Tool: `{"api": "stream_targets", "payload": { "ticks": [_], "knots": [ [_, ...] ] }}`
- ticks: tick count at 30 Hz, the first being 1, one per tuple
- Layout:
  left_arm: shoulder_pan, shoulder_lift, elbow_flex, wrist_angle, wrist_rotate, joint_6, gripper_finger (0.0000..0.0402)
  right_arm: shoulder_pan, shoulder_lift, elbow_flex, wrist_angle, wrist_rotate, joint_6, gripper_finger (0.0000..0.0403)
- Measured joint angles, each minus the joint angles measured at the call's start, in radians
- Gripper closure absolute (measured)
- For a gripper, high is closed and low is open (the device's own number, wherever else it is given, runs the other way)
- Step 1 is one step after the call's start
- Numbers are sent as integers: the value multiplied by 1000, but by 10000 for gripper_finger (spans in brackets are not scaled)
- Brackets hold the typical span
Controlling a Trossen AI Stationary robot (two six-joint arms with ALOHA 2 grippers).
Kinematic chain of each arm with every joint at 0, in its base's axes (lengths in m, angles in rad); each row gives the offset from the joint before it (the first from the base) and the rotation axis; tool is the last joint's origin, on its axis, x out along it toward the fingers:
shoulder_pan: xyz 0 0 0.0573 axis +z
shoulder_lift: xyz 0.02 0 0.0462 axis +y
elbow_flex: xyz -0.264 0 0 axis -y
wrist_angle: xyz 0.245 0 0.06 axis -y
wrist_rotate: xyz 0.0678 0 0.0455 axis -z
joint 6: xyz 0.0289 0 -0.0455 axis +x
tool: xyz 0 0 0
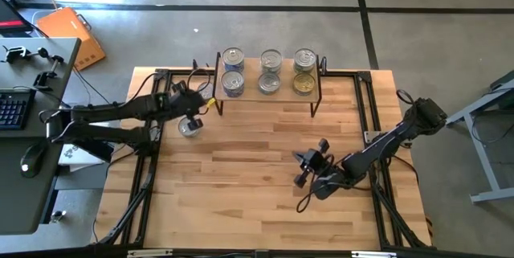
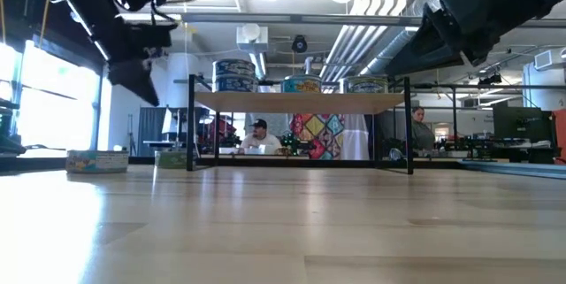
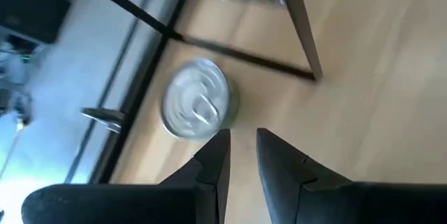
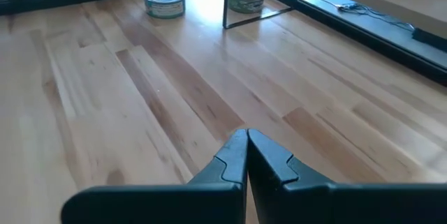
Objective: Stack canned seafood by type on shelf
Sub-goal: Stack the yellow-blue tuna can on top of the other yellow-blue tuna can on the shelf
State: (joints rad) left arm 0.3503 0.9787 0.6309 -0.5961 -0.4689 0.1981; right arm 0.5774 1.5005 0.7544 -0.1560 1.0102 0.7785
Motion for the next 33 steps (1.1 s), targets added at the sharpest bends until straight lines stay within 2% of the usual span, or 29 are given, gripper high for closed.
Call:
{"api": "stream_targets", "payload": {
  "ticks": [8, 14, 19, 24, 28, 33],
  "knots": [
    [103, 13, -89, 20, 152, 122, 341, -22, 0, 0, 3, -11, 7, 401],
    [84, 17, -88, 23, 186, 107, 318, -22, 0, 0, 3, -11, 6, 401],
    [16, 17, -87, 25, 185, 106, 308, -22, 0, 0, 3, -11, 6, 401],
    [-72, 16, -87, 23, 196, 109, 319, -29, 0, 0, 3, -11, 6, 401],
    [-186, 16, -86, 19, 234, 119, 333, -40, 0, 0, 9, -11, 7, 401],
    [-345, 16, -86, 48, 197, 84, 352, -59, 0, 0, 19, -15, 7, 401]
  ]
}}
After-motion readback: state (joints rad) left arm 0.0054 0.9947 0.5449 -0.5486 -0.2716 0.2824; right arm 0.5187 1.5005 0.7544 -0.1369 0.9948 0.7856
